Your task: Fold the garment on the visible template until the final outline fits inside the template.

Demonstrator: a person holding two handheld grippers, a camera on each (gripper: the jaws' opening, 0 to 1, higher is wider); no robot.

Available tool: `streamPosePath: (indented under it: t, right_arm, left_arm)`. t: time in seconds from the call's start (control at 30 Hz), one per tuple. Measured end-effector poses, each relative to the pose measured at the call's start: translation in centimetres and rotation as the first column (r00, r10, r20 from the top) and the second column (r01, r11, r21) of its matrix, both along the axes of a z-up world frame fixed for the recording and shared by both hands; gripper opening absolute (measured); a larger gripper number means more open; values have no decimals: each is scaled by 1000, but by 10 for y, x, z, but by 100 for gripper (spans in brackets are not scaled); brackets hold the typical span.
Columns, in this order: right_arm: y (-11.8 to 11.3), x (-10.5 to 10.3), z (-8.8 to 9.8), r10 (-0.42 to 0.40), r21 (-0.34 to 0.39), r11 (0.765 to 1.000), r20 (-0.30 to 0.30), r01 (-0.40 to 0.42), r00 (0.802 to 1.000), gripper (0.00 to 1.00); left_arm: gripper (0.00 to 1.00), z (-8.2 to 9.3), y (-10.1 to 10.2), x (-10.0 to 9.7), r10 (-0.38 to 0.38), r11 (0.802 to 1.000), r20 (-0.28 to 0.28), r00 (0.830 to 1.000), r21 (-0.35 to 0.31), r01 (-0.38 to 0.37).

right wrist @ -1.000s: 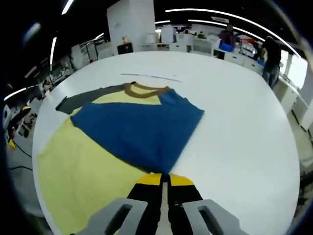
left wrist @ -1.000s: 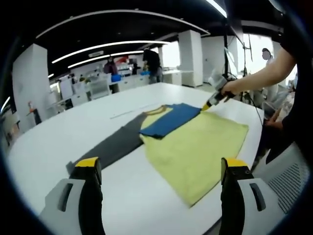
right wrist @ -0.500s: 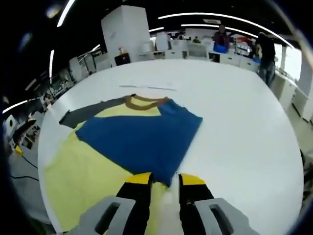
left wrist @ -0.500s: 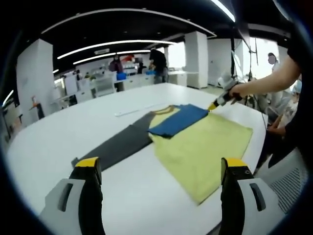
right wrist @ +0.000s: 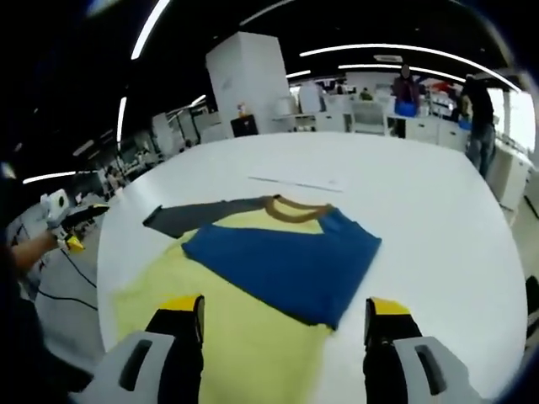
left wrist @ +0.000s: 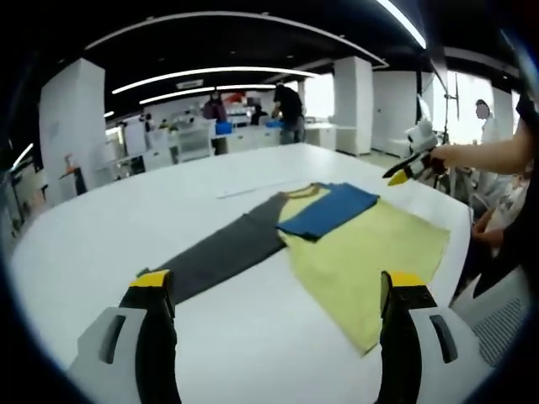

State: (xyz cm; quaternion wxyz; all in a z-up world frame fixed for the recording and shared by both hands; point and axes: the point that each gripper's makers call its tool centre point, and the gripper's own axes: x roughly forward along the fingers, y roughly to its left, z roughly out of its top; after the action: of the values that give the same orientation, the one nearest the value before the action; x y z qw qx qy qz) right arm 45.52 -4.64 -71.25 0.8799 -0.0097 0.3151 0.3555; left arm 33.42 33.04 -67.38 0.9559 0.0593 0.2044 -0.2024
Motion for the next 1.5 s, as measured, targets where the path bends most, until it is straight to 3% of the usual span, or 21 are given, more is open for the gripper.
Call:
streamPosePath:
  t: [0.47,0.57,0.67,0.8,1.03,1.17,1.27,1.5]
  right_arm:
    - [14,-54,22,75,51,996,13,-76,997,89]
    - [17,-64,23,82,59,995,11,-82,997,89]
    - [21,-73,26,86,76,993,6,-86,996,88]
    - [23,-86,34,93,67,993,24,-94,995,88]
    - [21,-94,47,65,83,994,42,-68,997,86]
    - [16,-95,49,47,65,997,48,-50,998,84]
    - [13,-97,51,35,62,997,52,-38,998,84]
    - [7,-98,54,21,26,999,67,-23,997,82]
  left_arm:
    - [91,-2,33,34,111,993,-6,994,-23,-111]
    - [87,-5,44,41,149,989,-16,989,-24,-149]
    - [80,-8,55,50,203,976,-32,979,-77,-205]
    - [69,-13,62,57,206,974,-52,977,-88,-210]
    - [55,-28,89,72,307,946,-87,948,-79,-314]
    - [43,-41,98,77,342,938,-119,932,-26,-347]
    - [37,-49,101,85,363,926,-133,922,-54,-373]
    - [27,-64,115,100,421,904,-160,893,-9,-428]
